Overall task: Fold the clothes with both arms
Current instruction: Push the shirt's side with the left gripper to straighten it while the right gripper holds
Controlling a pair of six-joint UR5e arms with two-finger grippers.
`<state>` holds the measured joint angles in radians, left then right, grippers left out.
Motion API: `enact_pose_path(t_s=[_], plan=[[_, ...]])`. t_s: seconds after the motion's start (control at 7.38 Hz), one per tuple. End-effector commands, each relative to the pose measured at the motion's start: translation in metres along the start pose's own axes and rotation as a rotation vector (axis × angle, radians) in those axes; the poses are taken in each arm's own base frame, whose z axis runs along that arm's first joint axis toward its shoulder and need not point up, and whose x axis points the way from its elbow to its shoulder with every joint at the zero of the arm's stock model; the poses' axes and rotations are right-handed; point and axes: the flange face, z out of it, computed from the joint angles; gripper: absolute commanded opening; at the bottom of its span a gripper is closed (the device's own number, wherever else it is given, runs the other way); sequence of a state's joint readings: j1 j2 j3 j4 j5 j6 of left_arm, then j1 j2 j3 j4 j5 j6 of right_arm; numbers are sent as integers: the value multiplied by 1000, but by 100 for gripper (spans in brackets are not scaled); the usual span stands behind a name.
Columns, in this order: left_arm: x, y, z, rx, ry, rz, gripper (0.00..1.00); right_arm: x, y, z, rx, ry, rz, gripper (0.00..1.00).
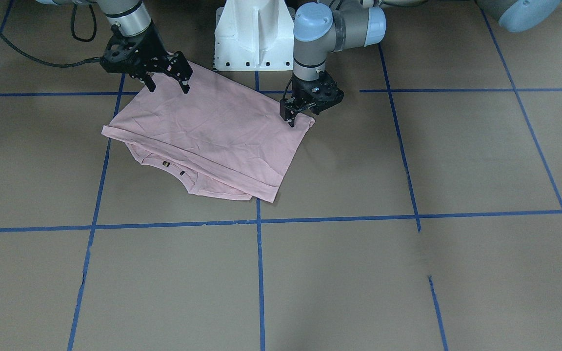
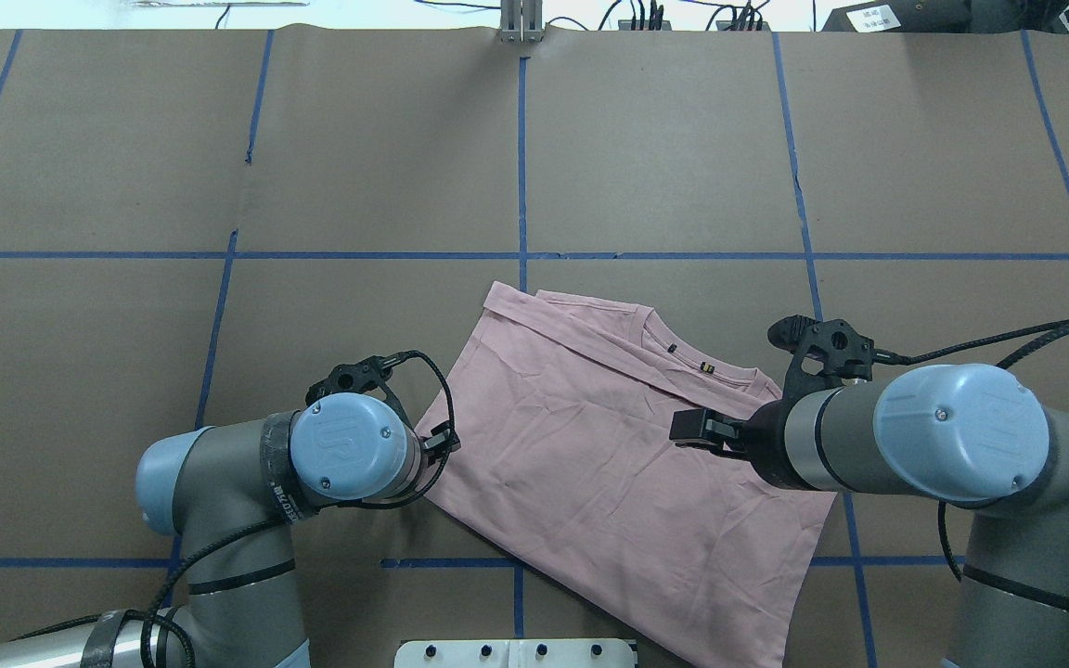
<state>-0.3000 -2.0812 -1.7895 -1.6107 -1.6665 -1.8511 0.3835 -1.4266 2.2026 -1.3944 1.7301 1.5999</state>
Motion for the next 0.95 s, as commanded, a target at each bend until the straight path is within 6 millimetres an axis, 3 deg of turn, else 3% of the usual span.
enact_pose_path(t_s=[0.0, 0.14, 0.54, 0.81], plan=[[-2, -1, 1, 11, -1, 1, 16, 0, 0, 0, 0, 0, 0, 100], [-1, -2, -4, 11, 9, 3, 0, 0, -1, -1, 1, -2, 1, 100], [4, -16, -14, 21, 26, -8, 0, 0, -2, -1, 5, -1, 2, 100], [14, -64, -30, 70, 54, -36, 0, 1, -3, 0, 8, 2, 2, 100]])
